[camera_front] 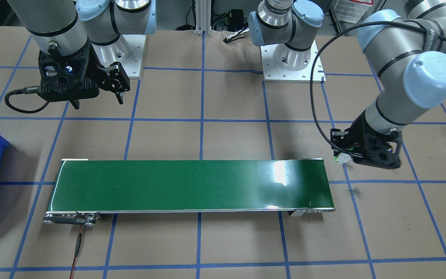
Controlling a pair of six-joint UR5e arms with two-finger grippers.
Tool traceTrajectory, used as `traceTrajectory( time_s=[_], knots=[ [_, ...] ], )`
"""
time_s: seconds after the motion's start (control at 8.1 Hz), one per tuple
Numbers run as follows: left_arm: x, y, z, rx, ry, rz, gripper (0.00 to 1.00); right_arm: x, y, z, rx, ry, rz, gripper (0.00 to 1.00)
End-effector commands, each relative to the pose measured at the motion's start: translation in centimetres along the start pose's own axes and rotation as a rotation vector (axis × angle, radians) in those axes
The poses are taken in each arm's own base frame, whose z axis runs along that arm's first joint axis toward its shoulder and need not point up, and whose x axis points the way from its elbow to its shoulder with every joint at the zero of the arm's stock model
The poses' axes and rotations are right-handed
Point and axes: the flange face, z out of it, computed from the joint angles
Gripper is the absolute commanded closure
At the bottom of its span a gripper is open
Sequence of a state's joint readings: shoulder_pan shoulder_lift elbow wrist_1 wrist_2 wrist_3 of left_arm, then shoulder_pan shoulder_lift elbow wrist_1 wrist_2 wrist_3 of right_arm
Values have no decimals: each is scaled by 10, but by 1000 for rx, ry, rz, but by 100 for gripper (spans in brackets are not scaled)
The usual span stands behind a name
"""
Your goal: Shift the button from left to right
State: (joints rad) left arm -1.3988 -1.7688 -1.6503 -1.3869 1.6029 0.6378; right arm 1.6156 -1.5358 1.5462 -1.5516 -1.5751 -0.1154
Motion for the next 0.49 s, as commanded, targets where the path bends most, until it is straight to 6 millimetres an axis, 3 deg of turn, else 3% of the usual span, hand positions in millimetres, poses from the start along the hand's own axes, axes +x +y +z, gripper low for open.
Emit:
traceTrajectory(
  time_s=[0.0, 0.37],
  knots=[
    [3, -8, 16, -34, 5, 489, 98, -1, 0, 0, 1, -1, -2, 0],
    [26, -32, 23, -40, -64, 1087, 95, -1, 0, 0, -1, -1, -2, 0]
  ],
)
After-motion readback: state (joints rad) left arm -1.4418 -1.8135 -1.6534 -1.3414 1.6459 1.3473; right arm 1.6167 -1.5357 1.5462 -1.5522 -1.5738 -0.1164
